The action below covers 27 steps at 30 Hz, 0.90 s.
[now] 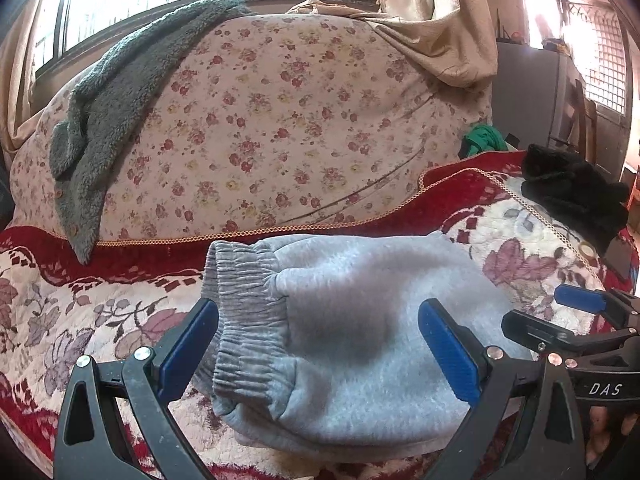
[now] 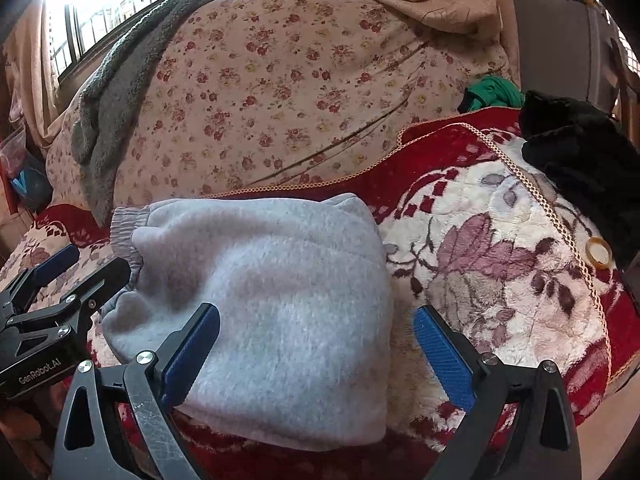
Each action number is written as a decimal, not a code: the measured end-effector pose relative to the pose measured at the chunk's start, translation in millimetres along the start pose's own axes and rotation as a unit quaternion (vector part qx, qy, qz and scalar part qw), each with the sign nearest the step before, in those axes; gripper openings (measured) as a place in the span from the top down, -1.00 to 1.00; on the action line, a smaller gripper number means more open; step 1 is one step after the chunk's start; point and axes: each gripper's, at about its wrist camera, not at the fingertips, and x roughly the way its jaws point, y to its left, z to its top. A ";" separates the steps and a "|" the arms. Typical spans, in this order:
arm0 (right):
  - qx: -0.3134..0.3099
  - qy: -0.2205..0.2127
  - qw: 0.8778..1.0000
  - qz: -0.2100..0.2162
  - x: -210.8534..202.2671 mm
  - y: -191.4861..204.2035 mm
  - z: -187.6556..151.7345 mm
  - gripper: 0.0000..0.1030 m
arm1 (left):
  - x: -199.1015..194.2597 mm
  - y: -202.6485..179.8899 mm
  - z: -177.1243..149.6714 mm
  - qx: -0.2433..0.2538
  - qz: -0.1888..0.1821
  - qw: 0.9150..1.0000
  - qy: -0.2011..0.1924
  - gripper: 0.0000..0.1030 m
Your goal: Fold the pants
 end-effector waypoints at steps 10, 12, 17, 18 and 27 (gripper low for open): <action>0.010 0.004 1.000 -0.003 1.8 -3.6 -1.2 -0.95 | 0.9 -0.5 0.7 -0.002 0.000 1.000 0.001 -0.94; 0.008 0.005 1.000 -0.003 2.0 -3.3 -1.4 -0.95 | 1.5 -1.6 1.1 -0.002 0.000 1.000 0.001 -0.94; 0.011 0.008 1.000 -0.006 3.5 -4.0 -2.6 -0.95 | 2.4 -1.6 0.1 0.001 0.000 1.000 0.005 -0.94; 0.012 0.009 1.000 -0.006 3.8 -4.4 -3.0 -0.95 | 2.6 -2.2 -0.2 0.002 0.001 1.000 0.005 -0.94; 0.017 0.012 1.000 -0.006 5.1 -6.8 -3.8 -0.95 | 5.1 -3.6 -1.5 0.004 -0.004 1.000 0.008 -0.94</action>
